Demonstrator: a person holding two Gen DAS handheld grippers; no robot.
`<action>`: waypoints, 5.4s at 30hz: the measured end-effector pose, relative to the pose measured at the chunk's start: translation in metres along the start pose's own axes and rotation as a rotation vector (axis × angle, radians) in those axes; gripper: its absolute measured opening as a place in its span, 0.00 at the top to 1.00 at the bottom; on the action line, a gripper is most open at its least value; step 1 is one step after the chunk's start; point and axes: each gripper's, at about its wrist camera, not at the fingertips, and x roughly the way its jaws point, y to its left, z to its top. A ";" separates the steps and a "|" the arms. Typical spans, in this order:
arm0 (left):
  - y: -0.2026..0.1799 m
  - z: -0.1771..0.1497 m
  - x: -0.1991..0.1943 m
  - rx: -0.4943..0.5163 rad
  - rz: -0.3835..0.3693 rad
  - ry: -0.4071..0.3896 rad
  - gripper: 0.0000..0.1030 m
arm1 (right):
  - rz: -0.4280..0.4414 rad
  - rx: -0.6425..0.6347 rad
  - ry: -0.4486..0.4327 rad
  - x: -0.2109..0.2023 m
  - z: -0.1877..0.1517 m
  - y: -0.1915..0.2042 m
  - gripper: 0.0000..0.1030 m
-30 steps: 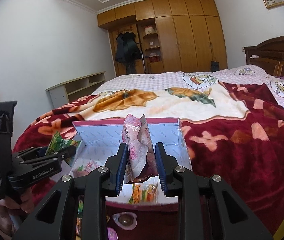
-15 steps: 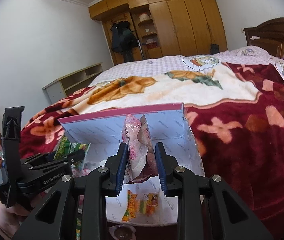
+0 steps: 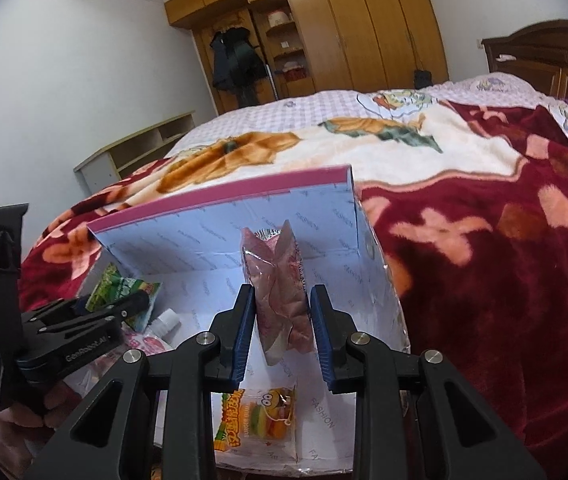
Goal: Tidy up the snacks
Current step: 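Open both grippers to release the green bag and pink pouch into the box, then withdraw both open grippers back toward the remaining snack pile, then grasp the yellow rice-cracker bag with the left gripper while the right grasps a yellow candy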
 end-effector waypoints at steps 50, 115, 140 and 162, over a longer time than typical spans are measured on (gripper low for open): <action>0.007 -0.009 -0.087 -0.008 -0.025 -0.079 0.28 | -0.014 -0.034 -0.074 -0.073 0.001 0.011 0.46; -0.035 -0.161 -0.127 0.029 -0.113 0.065 0.09 | -0.005 -0.051 0.243 -0.147 -0.171 0.008 0.45; -0.041 -0.164 -0.114 0.034 -0.134 0.083 0.11 | 0.028 -0.004 0.216 -0.147 -0.185 0.004 0.56; -0.024 -0.165 -0.144 -0.009 -0.202 0.029 0.20 | 0.016 -0.046 0.156 -0.150 -0.177 0.022 0.66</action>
